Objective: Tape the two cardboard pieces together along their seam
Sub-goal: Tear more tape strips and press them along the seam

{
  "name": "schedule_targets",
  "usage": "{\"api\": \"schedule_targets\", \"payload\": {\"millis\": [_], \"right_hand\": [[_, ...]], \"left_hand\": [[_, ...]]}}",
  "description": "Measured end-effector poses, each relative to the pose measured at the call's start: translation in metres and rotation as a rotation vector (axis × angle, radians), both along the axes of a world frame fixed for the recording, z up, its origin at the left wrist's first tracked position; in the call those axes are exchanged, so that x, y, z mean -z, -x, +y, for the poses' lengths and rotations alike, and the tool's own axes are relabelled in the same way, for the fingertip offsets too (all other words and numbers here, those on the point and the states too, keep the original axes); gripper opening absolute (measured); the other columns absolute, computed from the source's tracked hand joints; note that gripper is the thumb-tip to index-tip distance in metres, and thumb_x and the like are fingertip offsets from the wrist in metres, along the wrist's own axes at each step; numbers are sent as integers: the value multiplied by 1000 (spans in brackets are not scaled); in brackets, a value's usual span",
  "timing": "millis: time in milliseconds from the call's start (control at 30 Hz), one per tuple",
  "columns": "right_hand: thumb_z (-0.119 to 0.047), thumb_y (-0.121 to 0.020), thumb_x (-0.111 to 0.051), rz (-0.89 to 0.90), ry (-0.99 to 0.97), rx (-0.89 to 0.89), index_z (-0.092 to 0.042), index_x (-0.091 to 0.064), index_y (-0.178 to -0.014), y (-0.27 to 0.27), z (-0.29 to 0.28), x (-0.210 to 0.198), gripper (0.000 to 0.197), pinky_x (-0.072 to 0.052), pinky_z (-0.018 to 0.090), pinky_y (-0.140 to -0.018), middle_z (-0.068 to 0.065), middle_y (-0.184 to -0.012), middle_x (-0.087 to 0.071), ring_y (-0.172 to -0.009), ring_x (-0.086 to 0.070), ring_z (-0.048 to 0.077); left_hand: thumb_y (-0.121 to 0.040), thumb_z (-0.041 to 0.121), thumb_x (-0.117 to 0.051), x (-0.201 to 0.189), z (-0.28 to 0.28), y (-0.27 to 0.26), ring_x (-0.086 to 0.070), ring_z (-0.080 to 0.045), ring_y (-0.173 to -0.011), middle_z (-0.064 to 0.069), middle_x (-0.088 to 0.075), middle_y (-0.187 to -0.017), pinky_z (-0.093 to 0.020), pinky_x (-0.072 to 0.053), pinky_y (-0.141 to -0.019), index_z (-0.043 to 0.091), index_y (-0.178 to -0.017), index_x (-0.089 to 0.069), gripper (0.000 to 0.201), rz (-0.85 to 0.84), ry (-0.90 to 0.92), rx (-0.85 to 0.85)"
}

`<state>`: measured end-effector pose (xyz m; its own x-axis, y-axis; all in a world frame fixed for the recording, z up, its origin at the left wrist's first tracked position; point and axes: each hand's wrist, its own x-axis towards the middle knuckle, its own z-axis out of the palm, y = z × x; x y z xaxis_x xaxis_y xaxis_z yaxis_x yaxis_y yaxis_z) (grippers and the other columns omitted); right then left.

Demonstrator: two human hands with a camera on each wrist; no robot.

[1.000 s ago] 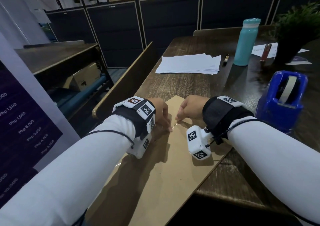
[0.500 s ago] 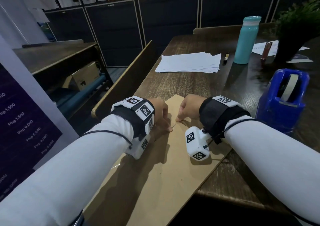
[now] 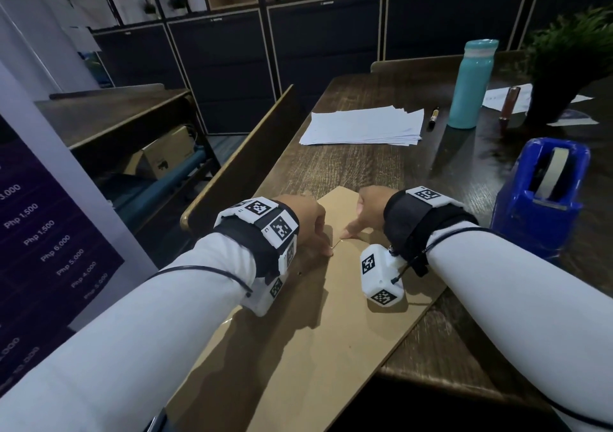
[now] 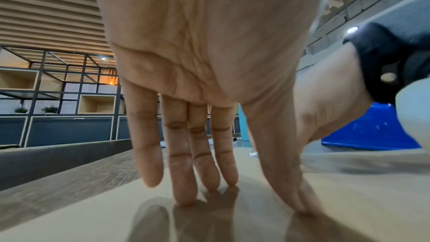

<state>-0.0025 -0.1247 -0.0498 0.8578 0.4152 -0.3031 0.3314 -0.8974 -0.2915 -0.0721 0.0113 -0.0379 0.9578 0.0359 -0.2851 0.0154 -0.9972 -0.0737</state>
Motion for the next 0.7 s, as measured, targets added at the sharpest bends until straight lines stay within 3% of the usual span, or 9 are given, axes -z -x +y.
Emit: {"api": "schedule_targets", "payload": {"millis": [133,233,333,400,500,567,600,633,700], "right_hand": [[-50,-78,-71,40,30,-63,-9,-58,-100,-2,-8,-6,48,-42,29,-68,6,-97,-61,-87,-53,21],[-69,-71,-64,92,54,-64,-11,-63,-90,-5,-8,-10,61,-47,32,-80,3,-93,-64,-88,-58,21],[-79,-60,-63,85,150,-120,-16,-56,-78,-2,0,-8,66,-47,36,-88,0,-89,-63,-91,-60,22],[-73,-63,-68,78,164,-140,-15,-54,-80,1,5,-7,62,-47,36,-90,-1,-81,-60,-87,-59,22],[-61,-73,-69,56,188,-162,-18,-49,-69,9,7,-12,48,-41,30,-78,-1,-71,-55,-69,-52,16],[-62,-73,-68,42,228,-158,-20,-45,-67,7,9,-14,48,-39,29,-77,-4,-68,-52,-71,-51,17],[-67,-67,-70,49,254,-163,-20,-48,-70,5,11,-15,52,-40,29,-79,-4,-69,-53,-72,-52,17],[-78,-51,-71,56,290,-141,-17,-55,-78,1,16,-15,68,-43,29,-83,-3,-73,-57,-74,-55,18],[-90,-10,-64,10,352,-128,-15,-60,-97,-17,22,-6,115,-48,38,-89,1,-89,-66,-85,-61,22]], "left_hand": [[-72,50,-76,-7,10,4,-60,-16,-94,8,-65,-103,-33,-51,-82,28,-99,-66,36,31,83,-2],[-70,46,-79,-9,14,5,-60,-14,-95,11,-67,-104,-31,-51,-82,30,-98,-66,35,49,99,4],[-68,44,-80,-7,10,5,-61,-16,-94,9,-67,-103,-30,-50,-78,29,-98,-66,36,11,70,0],[-70,40,-79,-6,8,3,-62,-19,-95,6,-67,-104,-30,-50,-78,26,-100,-66,36,14,52,7],[-68,41,-82,-8,6,0,-62,-18,-96,5,-67,-106,-29,-50,-79,24,-103,-65,42,59,44,21],[-67,41,-83,-9,6,-2,-62,-17,-97,5,-67,-107,-28,-49,-77,24,-105,-65,45,71,39,26],[-67,42,-82,-9,7,-2,-61,-17,-97,5,-67,-107,-28,-49,-77,25,-105,-64,46,69,37,26],[-67,43,-82,-8,7,-2,-61,-17,-96,5,-67,-107,-29,-49,-78,25,-106,-64,47,66,35,29],[-66,46,-82,-7,8,-2,-61,-17,-96,6,-67,-107,-29,-50,-80,26,-105,-63,48,56,31,41]]}}
